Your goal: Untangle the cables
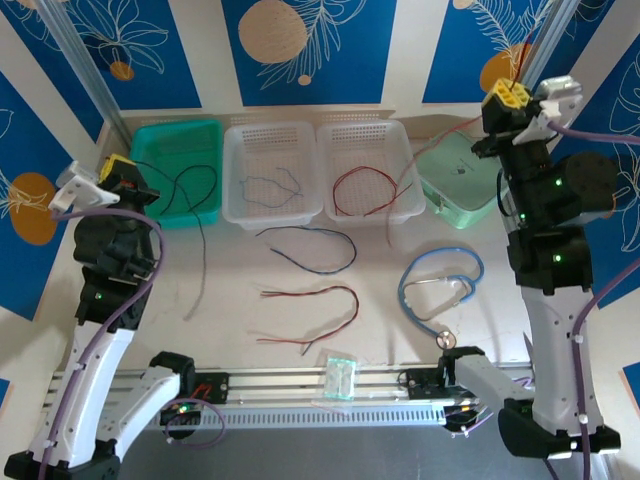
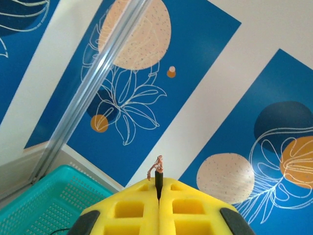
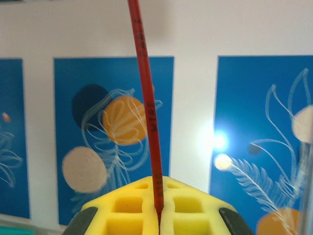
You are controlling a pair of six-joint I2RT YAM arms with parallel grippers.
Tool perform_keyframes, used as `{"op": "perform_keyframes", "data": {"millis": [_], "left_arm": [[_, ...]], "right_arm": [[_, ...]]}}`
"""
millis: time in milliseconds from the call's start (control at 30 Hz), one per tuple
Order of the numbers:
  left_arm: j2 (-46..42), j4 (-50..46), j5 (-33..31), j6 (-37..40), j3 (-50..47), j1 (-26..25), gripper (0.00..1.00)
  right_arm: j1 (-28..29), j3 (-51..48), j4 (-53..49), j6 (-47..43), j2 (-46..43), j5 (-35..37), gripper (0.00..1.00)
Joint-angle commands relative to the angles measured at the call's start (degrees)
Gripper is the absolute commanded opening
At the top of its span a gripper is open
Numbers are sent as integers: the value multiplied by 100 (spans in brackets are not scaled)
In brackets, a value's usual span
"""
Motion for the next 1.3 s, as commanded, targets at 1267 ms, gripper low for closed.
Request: {"op": "perform_keyframes", "data": {"millis": [1267], "left_arm": [[151, -568, 1642, -436, -241, 48, 0]], "right_arm": [[1340, 1212, -907, 612, 5326, 2488, 0]]}}
